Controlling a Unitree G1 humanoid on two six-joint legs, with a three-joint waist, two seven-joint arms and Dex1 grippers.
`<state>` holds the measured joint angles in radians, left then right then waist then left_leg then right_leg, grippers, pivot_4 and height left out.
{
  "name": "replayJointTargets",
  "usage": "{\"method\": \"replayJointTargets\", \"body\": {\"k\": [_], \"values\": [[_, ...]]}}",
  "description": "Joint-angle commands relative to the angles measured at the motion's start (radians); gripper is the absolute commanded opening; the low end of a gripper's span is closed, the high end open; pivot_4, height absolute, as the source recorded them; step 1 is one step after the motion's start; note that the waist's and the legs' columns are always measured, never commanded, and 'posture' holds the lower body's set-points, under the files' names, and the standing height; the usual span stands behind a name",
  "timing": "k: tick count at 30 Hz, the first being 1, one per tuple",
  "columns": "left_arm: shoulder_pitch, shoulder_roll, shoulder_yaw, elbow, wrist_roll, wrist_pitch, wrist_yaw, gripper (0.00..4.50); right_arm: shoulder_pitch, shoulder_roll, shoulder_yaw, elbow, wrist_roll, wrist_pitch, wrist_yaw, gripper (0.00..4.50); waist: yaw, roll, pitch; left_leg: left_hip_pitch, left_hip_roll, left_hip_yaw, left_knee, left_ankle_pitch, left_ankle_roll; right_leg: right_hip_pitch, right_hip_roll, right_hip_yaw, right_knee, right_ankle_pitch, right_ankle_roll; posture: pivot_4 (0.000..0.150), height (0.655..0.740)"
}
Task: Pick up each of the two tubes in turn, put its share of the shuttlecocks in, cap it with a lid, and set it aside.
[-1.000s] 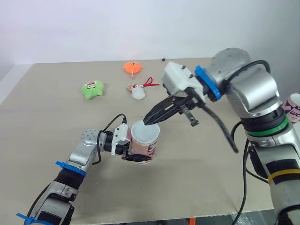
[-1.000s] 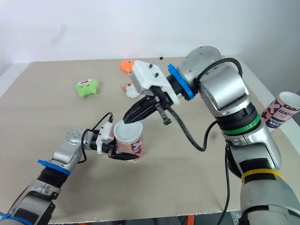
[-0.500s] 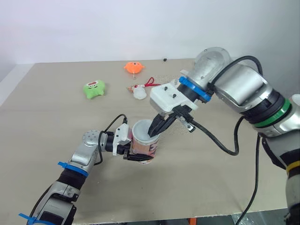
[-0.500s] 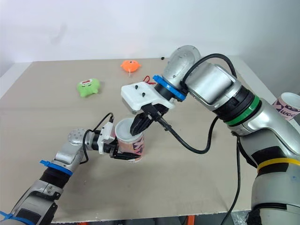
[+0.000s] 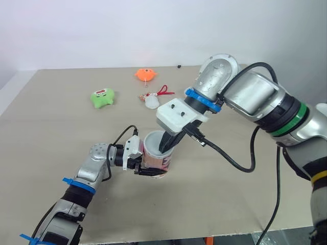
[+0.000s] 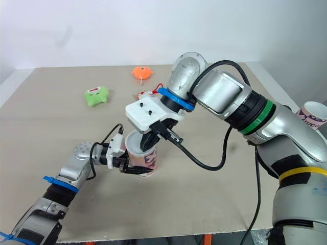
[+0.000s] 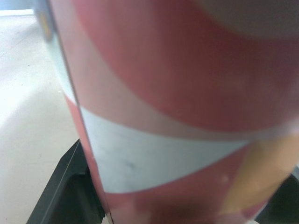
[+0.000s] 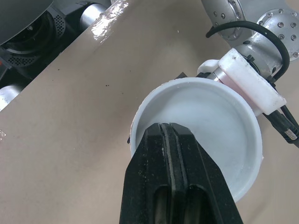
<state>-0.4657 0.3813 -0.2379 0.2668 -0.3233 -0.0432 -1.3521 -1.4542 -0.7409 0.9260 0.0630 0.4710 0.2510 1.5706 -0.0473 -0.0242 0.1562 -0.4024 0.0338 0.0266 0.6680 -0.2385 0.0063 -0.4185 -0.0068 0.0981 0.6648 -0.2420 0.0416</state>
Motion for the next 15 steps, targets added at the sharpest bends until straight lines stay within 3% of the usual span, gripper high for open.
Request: {"method": "replayJointTargets", "body": {"k": [1,10,15], "values": [[0.025,0.024,-0.002,0.028,0.044,0.025,0.035,3.05,0.037,0.031,0.035,0.022,-0.054,0.008,0.044,0.02,0.000,-0.001,-0.001,0.000,0.000,0.000,0.000,0.000,0.000,0.000,0.000,0.000,0.000,0.000,0.000,0.150,0.7400],[0.022,0.024,-0.002,0.029,0.046,0.024,0.033,3.05,-0.031,0.070,-0.118,0.102,0.109,0.151,0.044,0.02,0.000,0.000,0.000,-0.002,0.003,0.000,0.000,0.000,0.001,-0.002,0.002,0.000,0.000,0.002,-0.003,0.150,0.7400],[0.016,0.024,-0.006,0.030,0.046,0.022,0.029,3.05,0.006,0.073,-0.095,0.154,0.003,0.089,0.044,0.02,0.000,0.000,0.000,-0.005,0.002,0.000,0.000,0.000,0.001,-0.004,0.001,0.000,0.000,0.004,-0.007,0.150,0.7400]]}}
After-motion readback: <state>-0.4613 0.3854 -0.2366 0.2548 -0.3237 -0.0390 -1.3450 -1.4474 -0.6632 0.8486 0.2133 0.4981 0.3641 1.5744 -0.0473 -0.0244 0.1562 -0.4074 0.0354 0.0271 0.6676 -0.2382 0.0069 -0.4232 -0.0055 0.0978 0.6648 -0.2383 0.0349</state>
